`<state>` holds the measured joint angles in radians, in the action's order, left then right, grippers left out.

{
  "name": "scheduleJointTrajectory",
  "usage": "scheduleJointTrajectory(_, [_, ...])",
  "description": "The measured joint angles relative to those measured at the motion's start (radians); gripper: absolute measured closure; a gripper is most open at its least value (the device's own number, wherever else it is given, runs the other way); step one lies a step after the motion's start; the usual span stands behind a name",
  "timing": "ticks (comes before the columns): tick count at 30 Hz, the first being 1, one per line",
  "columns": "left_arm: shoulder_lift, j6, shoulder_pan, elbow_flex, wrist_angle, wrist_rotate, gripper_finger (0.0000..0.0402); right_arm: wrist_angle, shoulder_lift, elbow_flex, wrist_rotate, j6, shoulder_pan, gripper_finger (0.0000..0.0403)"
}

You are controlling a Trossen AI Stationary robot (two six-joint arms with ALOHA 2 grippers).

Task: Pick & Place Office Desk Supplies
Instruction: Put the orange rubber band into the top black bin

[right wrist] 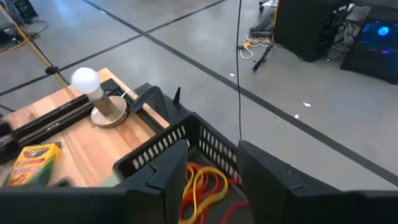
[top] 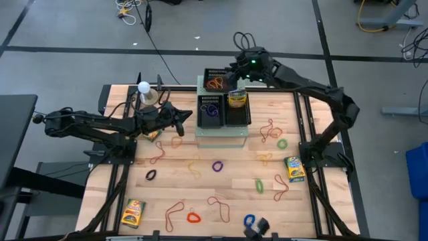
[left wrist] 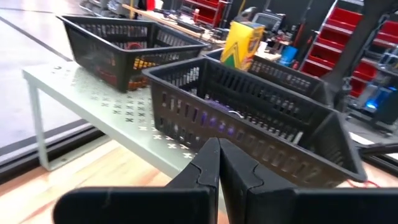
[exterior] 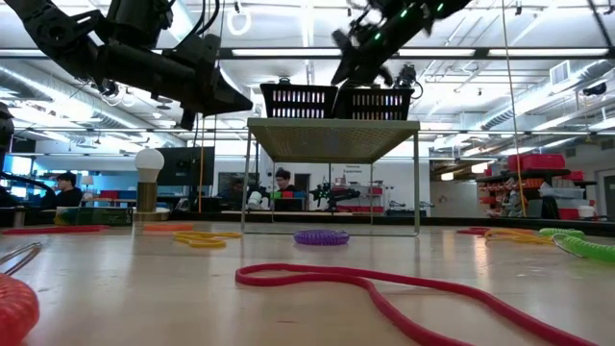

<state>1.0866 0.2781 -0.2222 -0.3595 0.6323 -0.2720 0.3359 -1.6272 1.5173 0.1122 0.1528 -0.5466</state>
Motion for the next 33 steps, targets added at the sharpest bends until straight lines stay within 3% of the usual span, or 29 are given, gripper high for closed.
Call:
scheduleJointTrajectory(6, [0.000, 0.072, 0.000, 0.000, 0.000, 0.015, 0.0393, 0.198, 0.159, -0.021, -0.001, -0.042, 0.055, 0.0317])
scheduleJointTrajectory(11, [0.000, 0.052, 0.000, 0.000, 0.000, 0.018, 0.0393, 0.129, 0.315, -0.192, -0.002, -0.063, 0.122, 0.0388])
scheduleJointTrajectory(14, [-0.010, 0.024, 0.007, 0.000, -0.001, 0.039, 0.0393, 0.044, 0.398, -0.322, 0.009, -0.029, 0.174, 0.0394])
scheduleJointTrajectory(19, [-0.026, -0.003, 0.029, -0.007, -0.075, 0.068, 0.0393, 0.018, 0.492, -0.466, 0.126, 0.055, 0.306, 0.0389])
scheduleJointTrajectory(26, [-0.036, -0.050, 0.117, -0.137, -0.451, 0.153, 0.0394, 0.027, 0.565, -0.530, 0.190, 0.105, 0.502, 0.0394])
scheduleJointTrajectory(30, [-0.017, -0.053, 0.197, -0.242, -0.763, 0.162, 0.0394, 0.063, 0.585, -0.548, 0.201, 0.130, 0.558, 0.0389])
scheduleJointTrajectory(33, [0.012, 0.023, 0.242, -0.285, -0.908, 0.164, 0.0393, 0.065, 0.584, -0.565, 0.211, 0.131, 0.574, 0.0392])
